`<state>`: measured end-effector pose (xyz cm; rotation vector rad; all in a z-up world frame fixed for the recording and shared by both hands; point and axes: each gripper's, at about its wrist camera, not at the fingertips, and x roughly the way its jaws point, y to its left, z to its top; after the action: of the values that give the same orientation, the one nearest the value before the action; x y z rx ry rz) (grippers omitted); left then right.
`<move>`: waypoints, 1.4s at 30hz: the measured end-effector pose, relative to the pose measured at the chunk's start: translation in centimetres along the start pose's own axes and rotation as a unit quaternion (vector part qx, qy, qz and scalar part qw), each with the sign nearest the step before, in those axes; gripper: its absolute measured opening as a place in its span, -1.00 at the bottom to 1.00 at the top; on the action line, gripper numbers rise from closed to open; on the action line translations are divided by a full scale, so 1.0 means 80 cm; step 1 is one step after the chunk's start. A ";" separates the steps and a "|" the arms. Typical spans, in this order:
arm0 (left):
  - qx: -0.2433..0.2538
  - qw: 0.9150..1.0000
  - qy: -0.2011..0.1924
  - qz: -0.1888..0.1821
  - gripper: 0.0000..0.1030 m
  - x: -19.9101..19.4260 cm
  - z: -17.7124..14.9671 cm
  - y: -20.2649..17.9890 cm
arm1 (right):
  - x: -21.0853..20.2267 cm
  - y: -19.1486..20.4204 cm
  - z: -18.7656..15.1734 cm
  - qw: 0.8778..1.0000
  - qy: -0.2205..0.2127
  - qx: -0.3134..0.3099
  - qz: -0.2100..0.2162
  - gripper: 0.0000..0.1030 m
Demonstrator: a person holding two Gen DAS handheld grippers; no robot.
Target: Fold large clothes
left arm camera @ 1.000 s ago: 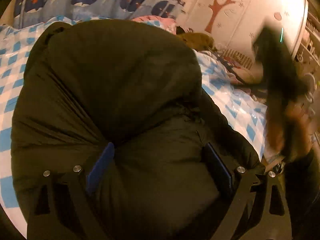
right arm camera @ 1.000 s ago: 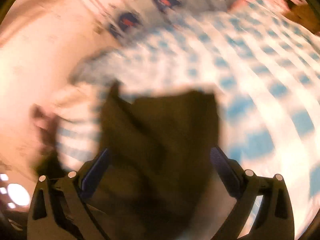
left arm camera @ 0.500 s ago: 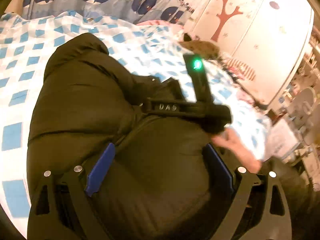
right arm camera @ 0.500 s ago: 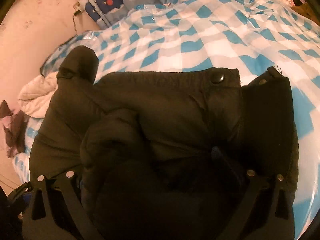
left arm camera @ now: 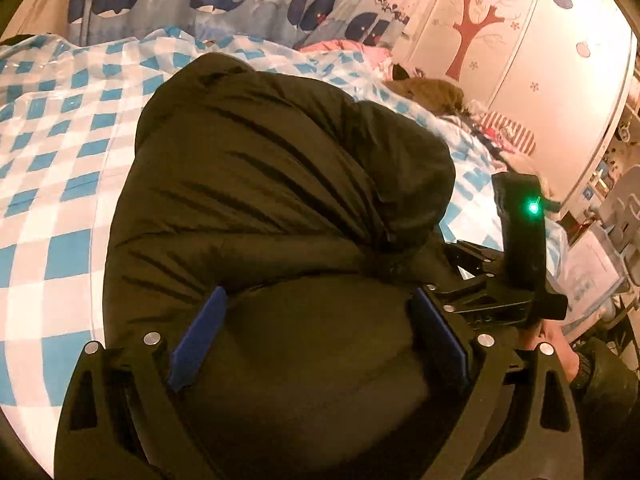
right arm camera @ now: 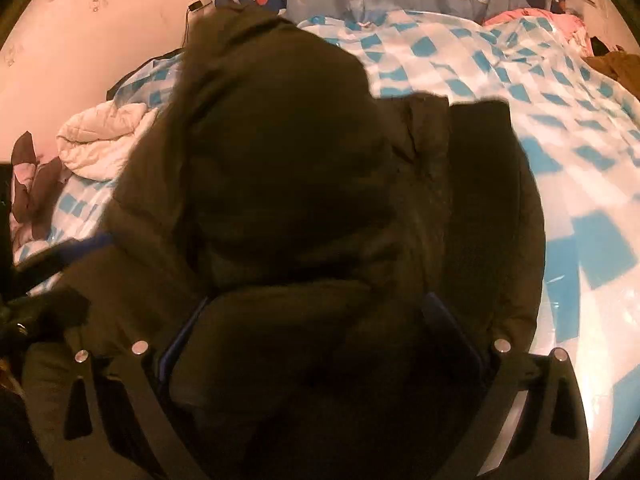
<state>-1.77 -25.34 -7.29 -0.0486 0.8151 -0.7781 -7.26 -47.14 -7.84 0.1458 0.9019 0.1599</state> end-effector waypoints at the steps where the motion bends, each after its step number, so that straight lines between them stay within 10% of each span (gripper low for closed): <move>1: -0.003 1.000 0.003 0.002 0.73 -0.005 0.001 -0.003 | -0.001 0.001 0.004 1.000 0.009 -0.003 -0.004 0.89; 6: 0.013 1.000 0.003 0.012 0.73 -0.028 -0.007 0.000 | -0.064 0.016 0.009 1.000 -0.008 0.000 0.017 0.88; 10: 0.056 0.998 0.029 0.014 0.74 -0.018 -0.014 -0.014 | -0.025 0.009 -0.026 0.997 0.077 -0.014 0.018 0.89; 16: -0.063 0.997 -0.036 -0.031 0.74 -0.085 0.007 0.055 | -0.077 -0.033 0.015 0.987 0.039 0.090 0.131 0.88; 22: -0.263 0.962 0.020 -0.074 0.74 -0.042 -0.012 0.186 | -0.068 -0.080 0.070 0.979 0.007 0.186 0.077 0.88; 31: -0.262 0.942 0.093 -0.190 0.85 0.041 -0.009 0.146 | -0.012 -0.090 0.041 0.972 0.047 0.221 0.066 0.89; 34: -0.195 0.965 0.081 -0.157 0.78 0.033 0.005 0.112 | -0.011 -0.084 0.023 0.970 0.034 0.228 0.072 0.89; 37: -0.104 0.990 0.039 -0.093 0.29 -0.001 0.017 0.073 | -0.004 -0.068 0.009 0.971 0.006 0.229 0.070 0.90; 42: -0.015 1.000 -0.012 0.009 0.18 -0.075 0.027 0.069 | 0.049 0.004 0.041 0.969 0.022 0.209 0.132 0.90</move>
<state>0.46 -17.98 -3.73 -0.0771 0.8030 -0.7470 -2.32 -46.27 -8.82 0.6589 0.9488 0.2185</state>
